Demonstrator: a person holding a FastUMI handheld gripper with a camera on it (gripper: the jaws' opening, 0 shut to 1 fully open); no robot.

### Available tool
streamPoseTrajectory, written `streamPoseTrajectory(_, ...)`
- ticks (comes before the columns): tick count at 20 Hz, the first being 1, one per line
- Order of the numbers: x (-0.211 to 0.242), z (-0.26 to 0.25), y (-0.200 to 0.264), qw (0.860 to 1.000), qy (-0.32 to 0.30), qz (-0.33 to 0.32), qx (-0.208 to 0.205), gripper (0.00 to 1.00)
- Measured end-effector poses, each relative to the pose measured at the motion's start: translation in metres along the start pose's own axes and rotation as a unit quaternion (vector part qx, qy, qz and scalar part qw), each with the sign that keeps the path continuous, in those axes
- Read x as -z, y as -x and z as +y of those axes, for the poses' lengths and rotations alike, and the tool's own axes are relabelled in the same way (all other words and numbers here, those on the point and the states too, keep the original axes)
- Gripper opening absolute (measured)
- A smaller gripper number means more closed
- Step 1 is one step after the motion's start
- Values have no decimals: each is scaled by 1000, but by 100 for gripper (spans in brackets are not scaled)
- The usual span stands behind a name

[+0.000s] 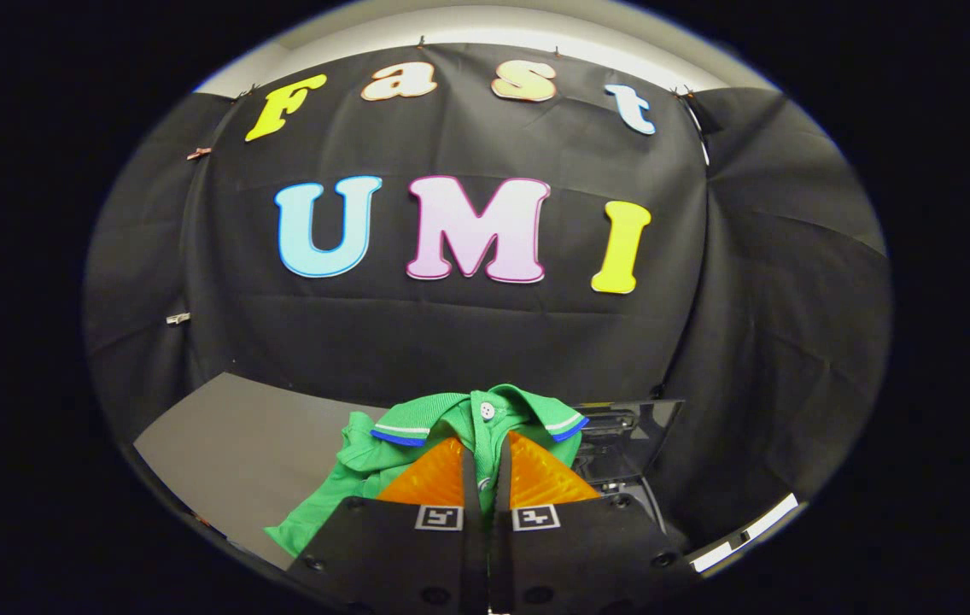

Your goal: Put the clothes into the washing machine and then close the washing machine lid.

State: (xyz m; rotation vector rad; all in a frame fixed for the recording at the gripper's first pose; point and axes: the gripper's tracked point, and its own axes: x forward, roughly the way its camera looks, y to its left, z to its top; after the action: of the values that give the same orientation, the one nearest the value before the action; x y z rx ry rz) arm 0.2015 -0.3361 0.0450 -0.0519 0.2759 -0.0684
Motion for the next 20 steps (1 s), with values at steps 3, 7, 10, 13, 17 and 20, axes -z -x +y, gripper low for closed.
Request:
streamPoseTrajectory(3,15,-34,-9,1000,-10,0,-6,6)
streamPoseTrajectory(7,44,-68,-32,1000,-24,14,-2,6)
streamPoseTrajectory(10,87,-87,-52,999,-20,45,2,6)
streamPoseTrajectory(13,128,-102,-72,997,-27,75,3,6)
streamPoseTrajectory(17,185,-112,-95,993,-13,118,8,6)
streamPoseTrajectory(20,222,-111,-113,988,-4,152,12,6)
